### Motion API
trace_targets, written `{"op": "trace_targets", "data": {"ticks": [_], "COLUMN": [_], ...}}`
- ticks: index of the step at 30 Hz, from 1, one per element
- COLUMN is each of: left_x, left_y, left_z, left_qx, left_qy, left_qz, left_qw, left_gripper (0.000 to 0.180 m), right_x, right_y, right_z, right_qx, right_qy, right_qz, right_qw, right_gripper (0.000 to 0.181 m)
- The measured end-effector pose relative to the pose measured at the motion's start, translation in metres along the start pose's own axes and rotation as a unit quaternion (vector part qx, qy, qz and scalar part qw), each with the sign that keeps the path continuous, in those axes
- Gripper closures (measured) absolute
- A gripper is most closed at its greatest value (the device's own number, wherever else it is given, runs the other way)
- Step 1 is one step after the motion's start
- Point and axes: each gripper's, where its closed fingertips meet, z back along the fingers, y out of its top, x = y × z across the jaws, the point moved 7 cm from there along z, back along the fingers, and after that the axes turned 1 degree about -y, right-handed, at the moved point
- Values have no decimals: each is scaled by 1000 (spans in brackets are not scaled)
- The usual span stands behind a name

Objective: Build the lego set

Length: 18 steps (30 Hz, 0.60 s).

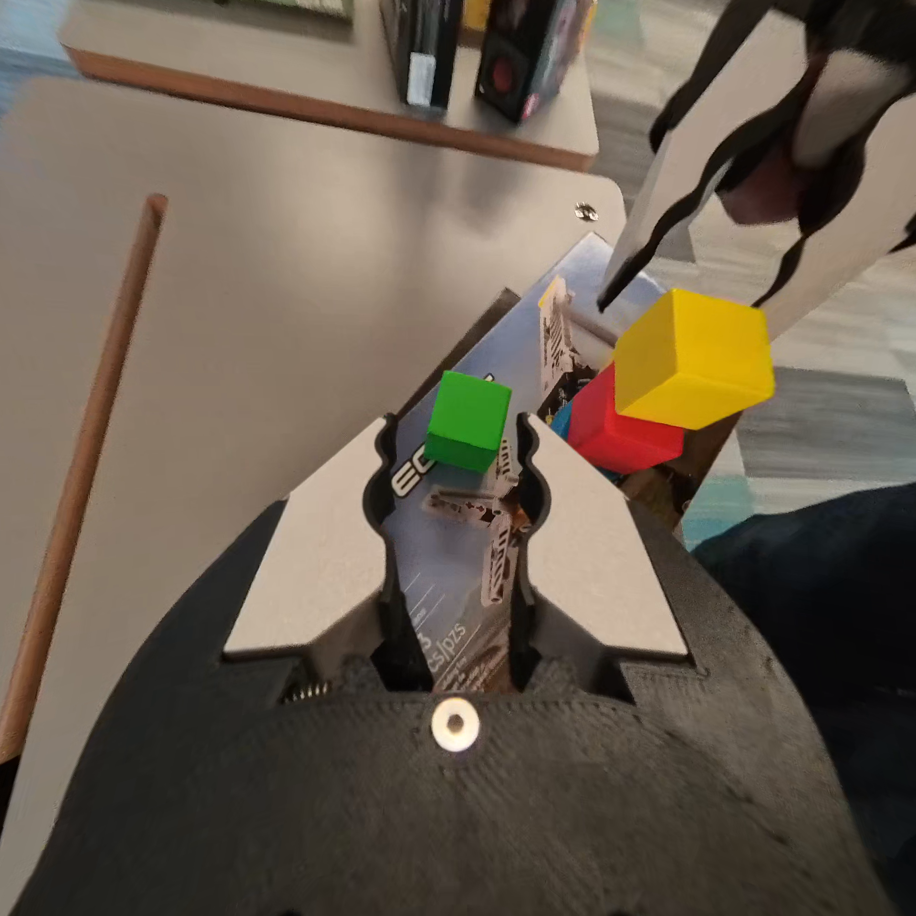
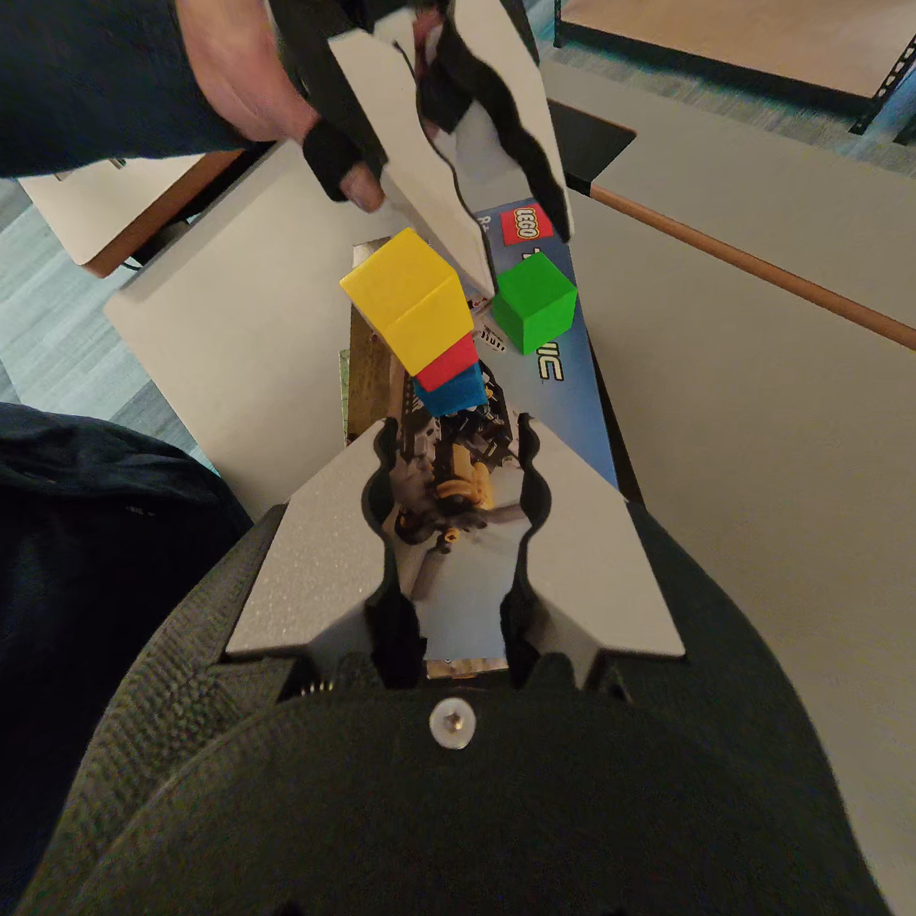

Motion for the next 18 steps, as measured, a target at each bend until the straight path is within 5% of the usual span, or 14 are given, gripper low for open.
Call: {"op": "trace_targets", "data": {"ticks": [3, 18], "left_x": [4, 52], "left_y": [-3, 74], "left_z": [-13, 62], "left_qx": [-16, 88], "left_qy": [-16, -7], "left_qz": [-8, -48], "left_qw": [1000, 995], "left_gripper": [148, 148], "right_x": [1, 7], "right_y": [-4, -1], "right_z": [3, 2], "right_qx": [0, 7], "right_qy": [-5, -1], "right_qz": [-4, -18], "right_qw": [1000, 1000], "right_gripper": [133, 135]}}
